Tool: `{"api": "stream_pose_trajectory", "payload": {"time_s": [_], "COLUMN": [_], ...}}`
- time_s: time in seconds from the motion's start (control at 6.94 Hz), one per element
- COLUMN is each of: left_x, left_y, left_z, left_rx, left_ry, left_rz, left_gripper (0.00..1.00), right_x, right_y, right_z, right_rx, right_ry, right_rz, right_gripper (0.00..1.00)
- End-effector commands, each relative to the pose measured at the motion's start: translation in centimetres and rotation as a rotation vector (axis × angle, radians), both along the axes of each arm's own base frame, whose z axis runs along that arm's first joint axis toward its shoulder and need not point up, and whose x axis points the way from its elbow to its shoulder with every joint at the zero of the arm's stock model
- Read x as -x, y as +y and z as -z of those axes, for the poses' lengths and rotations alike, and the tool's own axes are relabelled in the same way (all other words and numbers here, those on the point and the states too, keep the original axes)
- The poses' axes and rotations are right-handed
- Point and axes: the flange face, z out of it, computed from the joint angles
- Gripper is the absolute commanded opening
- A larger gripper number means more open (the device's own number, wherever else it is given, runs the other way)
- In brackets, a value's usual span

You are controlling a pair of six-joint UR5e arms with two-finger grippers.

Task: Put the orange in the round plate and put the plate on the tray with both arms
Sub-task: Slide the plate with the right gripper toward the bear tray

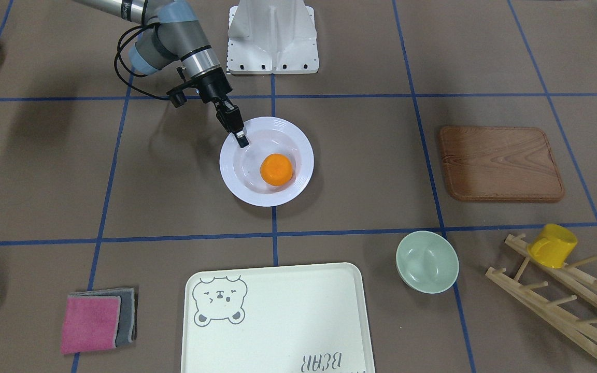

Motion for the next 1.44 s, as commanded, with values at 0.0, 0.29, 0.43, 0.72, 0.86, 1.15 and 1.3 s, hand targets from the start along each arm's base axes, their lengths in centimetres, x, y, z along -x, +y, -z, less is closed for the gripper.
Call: {"api": "stream_pose_trajectory", "payload": {"time_s": [0.0,0.29,0.43,0.72,0.86,1.15,1.3], "left_x": [0.0,0.0,0.0,0.0,0.0,0.0,0.0], "left_y": [0.4,0.5,0.5,0.6,0.6,0.6,0.6], "left_z": [0.2,0.2,0.3,0.8,1.1,2.1,2.8], "left_rx": [-0.004,-0.004,-0.007,-0.016,-0.020,-0.037,-0.031], "left_ry": [0.000,0.000,0.000,-0.001,-0.001,-0.004,-0.003], "left_rz": [0.002,0.000,-0.001,0.002,0.001,0.005,0.022], "left_gripper": [0.99,0.99,0.99,0.99,0.99,0.99,0.99], "right_x": [-2.1,-3.9,-3.0,0.4,3.3,6.1,6.7], "right_y": [-3.8,-11.1,-15.7,-24.5,-27.5,-31.4,-31.9], "right_z": [1.7,4.0,4.6,6.2,6.5,8.0,6.1], "right_rx": [-0.011,-0.018,0.014,0.089,0.127,0.195,0.232], "right_ry": [-0.043,-0.034,0.056,0.193,0.226,0.228,0.231], "right_rz": [-0.089,-0.199,-0.219,-0.268,-0.273,-0.297,-0.317], "right_gripper": [0.00,0.00,0.00,0.00,0.00,0.00,0.00]}}
